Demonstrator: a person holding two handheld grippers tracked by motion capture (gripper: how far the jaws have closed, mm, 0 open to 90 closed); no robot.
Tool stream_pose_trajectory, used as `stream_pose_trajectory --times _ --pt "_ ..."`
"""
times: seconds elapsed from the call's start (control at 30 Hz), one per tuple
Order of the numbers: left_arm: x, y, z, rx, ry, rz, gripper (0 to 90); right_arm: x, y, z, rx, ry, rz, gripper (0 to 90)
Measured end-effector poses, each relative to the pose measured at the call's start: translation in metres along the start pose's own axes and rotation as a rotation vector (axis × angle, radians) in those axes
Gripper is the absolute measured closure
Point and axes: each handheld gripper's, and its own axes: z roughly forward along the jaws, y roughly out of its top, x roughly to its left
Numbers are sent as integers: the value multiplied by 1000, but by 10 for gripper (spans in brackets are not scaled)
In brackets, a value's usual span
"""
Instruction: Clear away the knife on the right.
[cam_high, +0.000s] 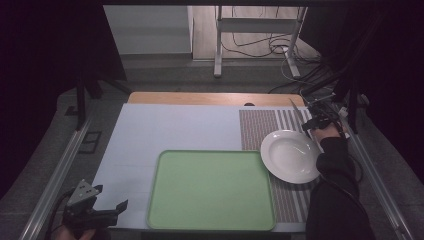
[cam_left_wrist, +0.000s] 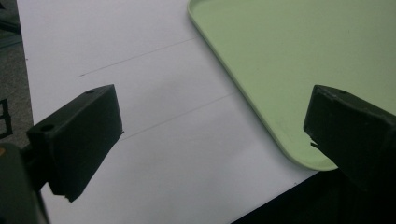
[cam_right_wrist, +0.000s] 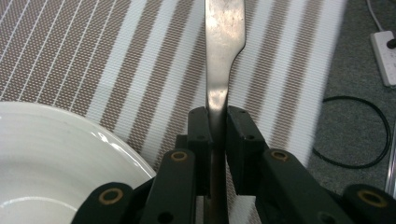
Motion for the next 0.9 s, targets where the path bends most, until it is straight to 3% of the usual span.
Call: stream_pose_trajectory --times 0.47,0.7,0.9 --pt "0 0 0 4 0 -3 43 -15 -18 -38 -59 14 41 811" --pt "0 0 0 5 0 -4 42 -10 -23 -58 -82 32 34 811" --pt "0 1 1 7 2 -2 43 6 -30 -69 -90 61 13 810"
